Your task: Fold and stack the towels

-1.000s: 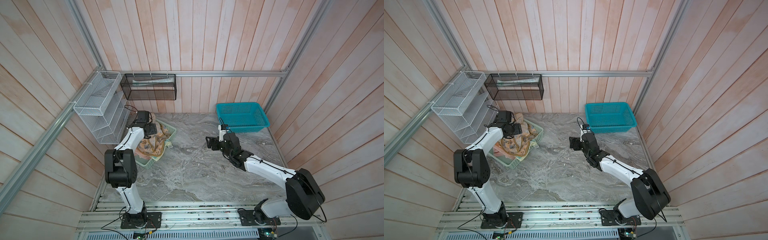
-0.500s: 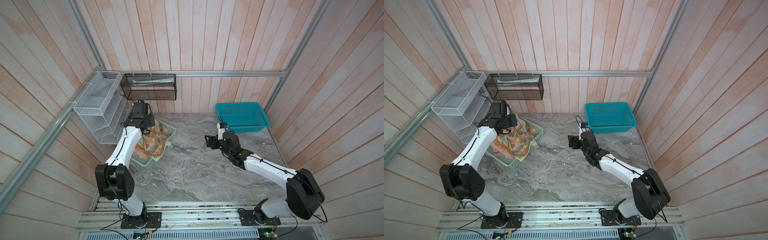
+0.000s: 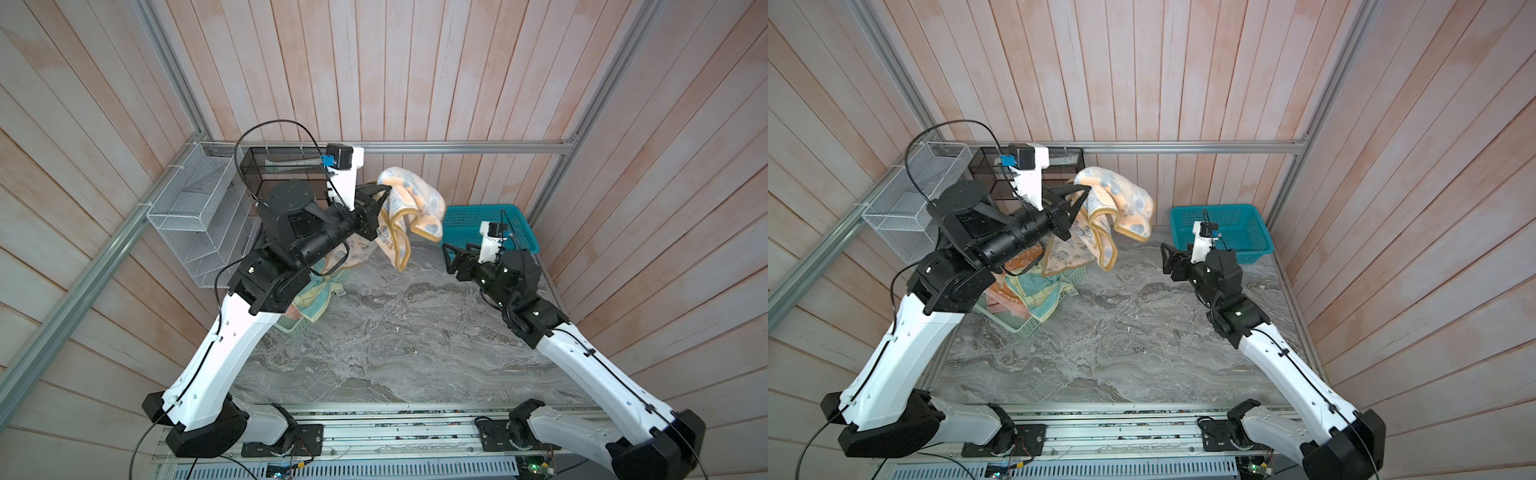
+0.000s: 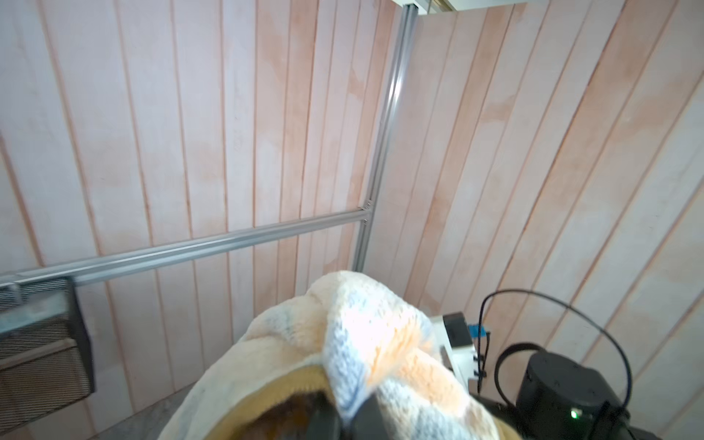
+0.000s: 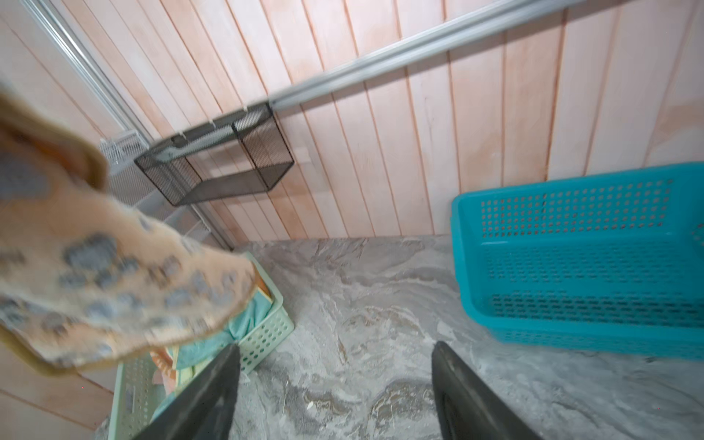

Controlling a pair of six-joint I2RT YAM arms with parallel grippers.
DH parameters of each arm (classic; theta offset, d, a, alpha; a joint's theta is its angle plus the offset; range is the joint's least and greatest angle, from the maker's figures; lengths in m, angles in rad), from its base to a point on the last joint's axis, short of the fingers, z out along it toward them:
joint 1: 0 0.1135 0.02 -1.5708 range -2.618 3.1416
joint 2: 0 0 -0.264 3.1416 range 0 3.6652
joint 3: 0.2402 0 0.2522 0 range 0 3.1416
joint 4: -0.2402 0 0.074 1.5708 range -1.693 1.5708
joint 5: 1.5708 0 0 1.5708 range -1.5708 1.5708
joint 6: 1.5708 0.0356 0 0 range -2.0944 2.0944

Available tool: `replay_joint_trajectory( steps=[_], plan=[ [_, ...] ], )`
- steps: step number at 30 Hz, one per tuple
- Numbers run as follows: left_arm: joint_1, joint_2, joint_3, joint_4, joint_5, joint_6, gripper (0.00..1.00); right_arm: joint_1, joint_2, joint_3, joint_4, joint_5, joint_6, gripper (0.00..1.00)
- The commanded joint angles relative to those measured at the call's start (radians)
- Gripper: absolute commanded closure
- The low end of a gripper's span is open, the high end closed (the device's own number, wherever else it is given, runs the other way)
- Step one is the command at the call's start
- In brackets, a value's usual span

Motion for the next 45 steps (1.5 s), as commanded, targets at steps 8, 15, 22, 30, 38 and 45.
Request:
replay_joint_trajectory(
  steps=[8,15,22,30,38,45],
  plan=[
    [0.17,0.032,-0.636,0.247,0.14,-0.269,0.24,-0.102,-0.058,-0.192,-0.223,-0.214,0.054,0.24],
    [0.188,-0.053,-0.831,0.179,-0.018,-0.276,0.23,-0.08,0.006,-0.347,-0.157,-0.205,0.065,0.25],
    [0.188,-0.065,-1.083,0.198,-0.034,-0.403,0.35,0.085,0.168,-0.307,-0.087,-0.063,-0.033,0.25],
    [0.117,0.069,-1.117,0.175,-0.2,-0.509,0.4,-0.018,0.395,-0.197,0.01,-0.079,0.042,0.18],
    [0.1,0.188,-1.124,0.218,-0.27,-0.469,0.38,-0.06,0.572,-0.1,0.054,-0.192,0.042,0.2],
    [0.1,0.205,-1.145,0.245,-0.262,-0.449,0.42,-0.06,0.687,-0.042,0.099,-0.254,0.068,0.29]
  ],
)
